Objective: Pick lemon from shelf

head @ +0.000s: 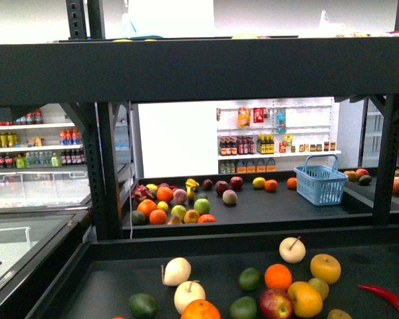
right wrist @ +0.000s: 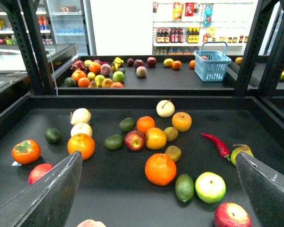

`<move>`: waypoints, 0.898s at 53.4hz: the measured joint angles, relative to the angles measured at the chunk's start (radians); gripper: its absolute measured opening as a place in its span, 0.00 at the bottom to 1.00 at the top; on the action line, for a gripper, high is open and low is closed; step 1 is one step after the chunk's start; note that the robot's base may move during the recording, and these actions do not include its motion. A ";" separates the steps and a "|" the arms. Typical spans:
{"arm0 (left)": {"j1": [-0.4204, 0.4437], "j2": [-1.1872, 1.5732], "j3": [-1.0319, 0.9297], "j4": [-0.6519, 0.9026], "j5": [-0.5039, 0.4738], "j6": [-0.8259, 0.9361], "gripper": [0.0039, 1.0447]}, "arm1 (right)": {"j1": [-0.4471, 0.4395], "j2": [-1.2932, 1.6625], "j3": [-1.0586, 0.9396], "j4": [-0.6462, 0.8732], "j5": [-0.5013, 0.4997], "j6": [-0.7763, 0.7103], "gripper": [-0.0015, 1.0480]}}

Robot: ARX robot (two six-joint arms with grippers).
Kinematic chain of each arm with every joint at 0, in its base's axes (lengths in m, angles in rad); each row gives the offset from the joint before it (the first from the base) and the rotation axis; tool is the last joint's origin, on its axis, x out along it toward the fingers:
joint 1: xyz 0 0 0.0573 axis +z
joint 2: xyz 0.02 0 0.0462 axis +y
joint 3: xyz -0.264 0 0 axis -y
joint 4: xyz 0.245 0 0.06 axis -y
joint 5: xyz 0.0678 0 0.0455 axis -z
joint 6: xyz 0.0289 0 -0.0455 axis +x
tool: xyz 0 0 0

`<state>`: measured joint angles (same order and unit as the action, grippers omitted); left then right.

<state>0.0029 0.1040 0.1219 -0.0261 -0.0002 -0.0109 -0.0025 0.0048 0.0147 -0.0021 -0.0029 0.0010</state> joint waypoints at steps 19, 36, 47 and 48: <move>0.000 -0.047 -0.060 0.013 0.000 0.000 0.02 | 0.000 0.000 0.000 0.000 0.000 0.000 0.93; 0.000 -0.096 -0.108 0.021 0.002 0.000 0.02 | 0.000 0.000 0.000 0.000 -0.001 0.000 0.93; 0.000 -0.098 -0.108 0.021 0.000 0.000 0.09 | 0.000 0.000 0.000 0.000 0.000 0.000 0.93; 0.000 -0.098 -0.108 0.021 0.000 0.000 0.12 | 0.000 0.000 0.000 0.000 0.000 0.000 0.93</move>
<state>0.0029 0.0055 0.0139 -0.0055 -0.0002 -0.0109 -0.0025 0.0048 0.0147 -0.0021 -0.0032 0.0006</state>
